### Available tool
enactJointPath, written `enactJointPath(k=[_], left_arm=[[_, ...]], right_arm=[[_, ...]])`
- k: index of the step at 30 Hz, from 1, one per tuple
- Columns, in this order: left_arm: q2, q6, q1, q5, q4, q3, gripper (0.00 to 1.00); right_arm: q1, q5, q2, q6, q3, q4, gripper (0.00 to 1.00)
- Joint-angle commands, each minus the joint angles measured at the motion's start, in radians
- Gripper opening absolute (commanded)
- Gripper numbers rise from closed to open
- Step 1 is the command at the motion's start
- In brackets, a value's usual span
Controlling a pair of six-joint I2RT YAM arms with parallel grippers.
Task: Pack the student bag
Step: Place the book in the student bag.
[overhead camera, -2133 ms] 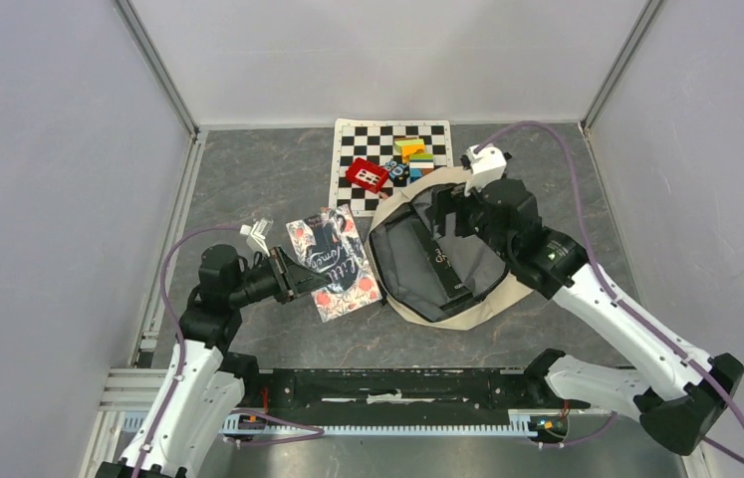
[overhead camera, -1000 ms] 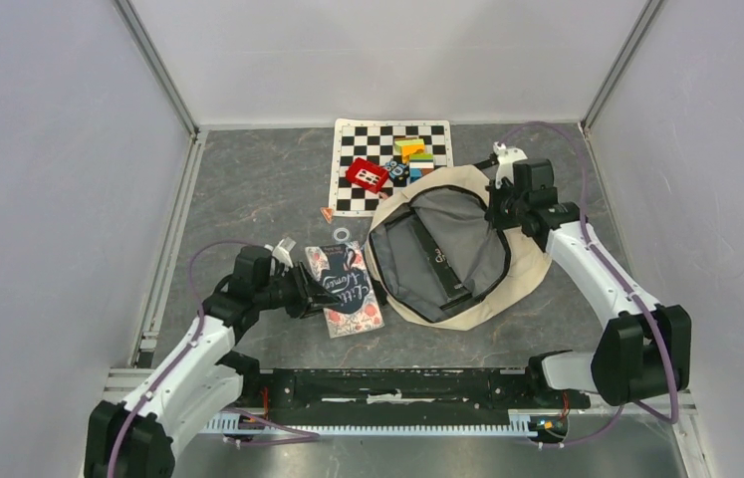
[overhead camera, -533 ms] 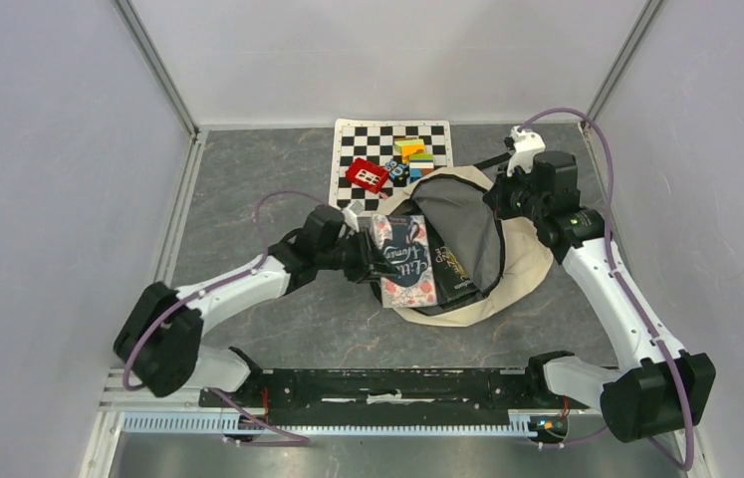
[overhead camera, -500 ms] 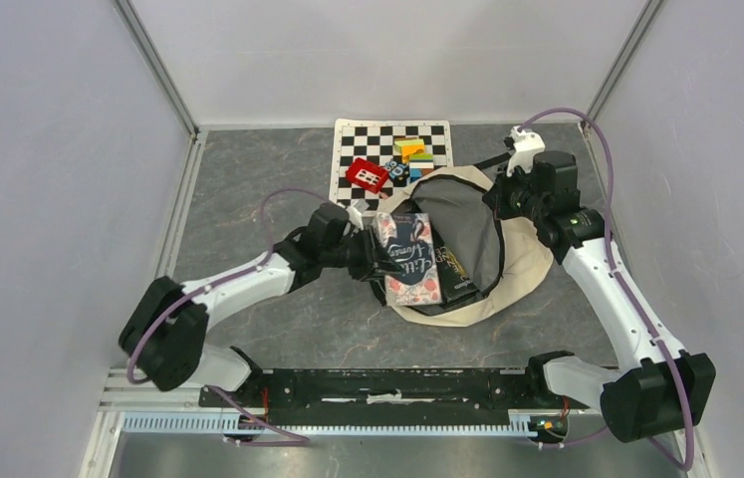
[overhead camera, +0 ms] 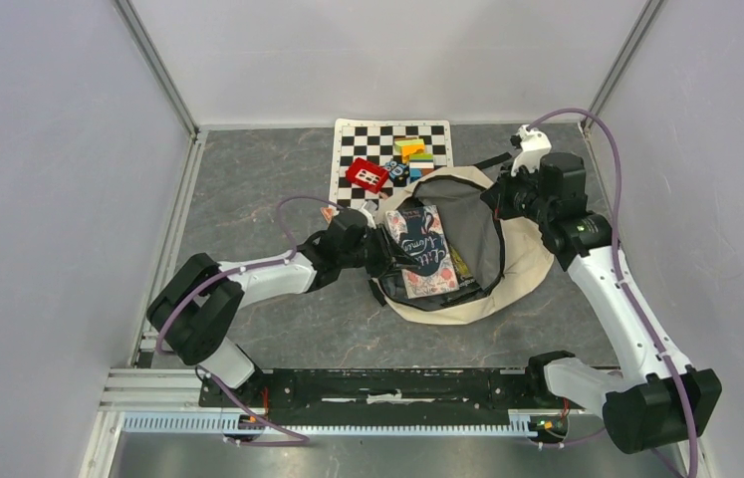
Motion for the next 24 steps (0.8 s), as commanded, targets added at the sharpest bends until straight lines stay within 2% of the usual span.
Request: enactJointPath(k=[1, 11, 18, 24], left_arm=[[0.002, -0.081, -0.020, -0.039, 0.142, -0.001, 0.02], [0.068, -0.146, -0.066, -0.076, 0.192, 0.021, 0.02], [0.042, -0.235, -0.095, -0.181, 0.264, -0.075, 0.02], [0.146, -0.246, -0.102, -0.180, 0.353, 0.015, 0.02]], right_arm=[[-0.003, -0.020, -0.059, 0.028, 0.042, 0.121, 0.00], [-0.003, -0.028, -0.090, 0.039, 0.036, 0.129, 0.00], [-0.002, -0.017, -0.102, 0.046, 0.029, 0.127, 0.00], [0.003, -0.045, -0.114, 0.061, -0.011, 0.147, 0.00]])
